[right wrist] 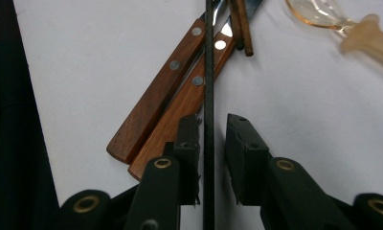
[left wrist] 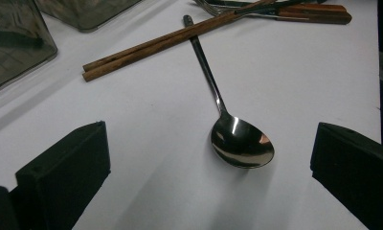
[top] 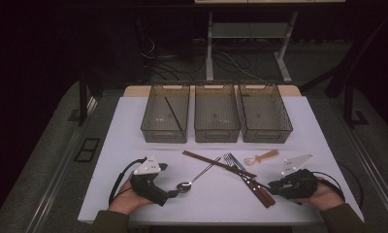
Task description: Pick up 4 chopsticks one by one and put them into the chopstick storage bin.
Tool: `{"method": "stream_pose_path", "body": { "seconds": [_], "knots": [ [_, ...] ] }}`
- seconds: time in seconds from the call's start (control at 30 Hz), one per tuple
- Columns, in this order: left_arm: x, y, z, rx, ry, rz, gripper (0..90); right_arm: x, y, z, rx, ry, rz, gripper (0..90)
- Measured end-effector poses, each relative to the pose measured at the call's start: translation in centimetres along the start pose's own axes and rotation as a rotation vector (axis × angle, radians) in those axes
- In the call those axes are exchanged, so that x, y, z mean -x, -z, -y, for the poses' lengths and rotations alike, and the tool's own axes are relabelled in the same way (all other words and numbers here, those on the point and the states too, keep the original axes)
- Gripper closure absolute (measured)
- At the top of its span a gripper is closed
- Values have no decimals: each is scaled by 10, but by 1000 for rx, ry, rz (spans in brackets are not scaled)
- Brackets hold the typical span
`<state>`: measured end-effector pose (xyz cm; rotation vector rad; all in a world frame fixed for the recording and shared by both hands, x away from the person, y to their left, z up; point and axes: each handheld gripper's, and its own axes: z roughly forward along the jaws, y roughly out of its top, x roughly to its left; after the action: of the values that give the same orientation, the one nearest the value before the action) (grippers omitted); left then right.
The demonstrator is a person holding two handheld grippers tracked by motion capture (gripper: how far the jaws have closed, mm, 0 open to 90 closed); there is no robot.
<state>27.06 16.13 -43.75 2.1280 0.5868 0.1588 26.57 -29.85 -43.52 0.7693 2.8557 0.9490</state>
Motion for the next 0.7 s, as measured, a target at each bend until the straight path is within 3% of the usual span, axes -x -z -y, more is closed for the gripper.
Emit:
{"method": "stream_pose_path", "body": {
  "seconds": [0.5,0.7],
  "knots": [
    [1,-1,0,-4,-2,1,0,-2,-3,-1,-33,73,42,839],
    [1,-1,0,-5,-3,2,0,-3,-3,-2,-31,57,30,850]
  ]
}}
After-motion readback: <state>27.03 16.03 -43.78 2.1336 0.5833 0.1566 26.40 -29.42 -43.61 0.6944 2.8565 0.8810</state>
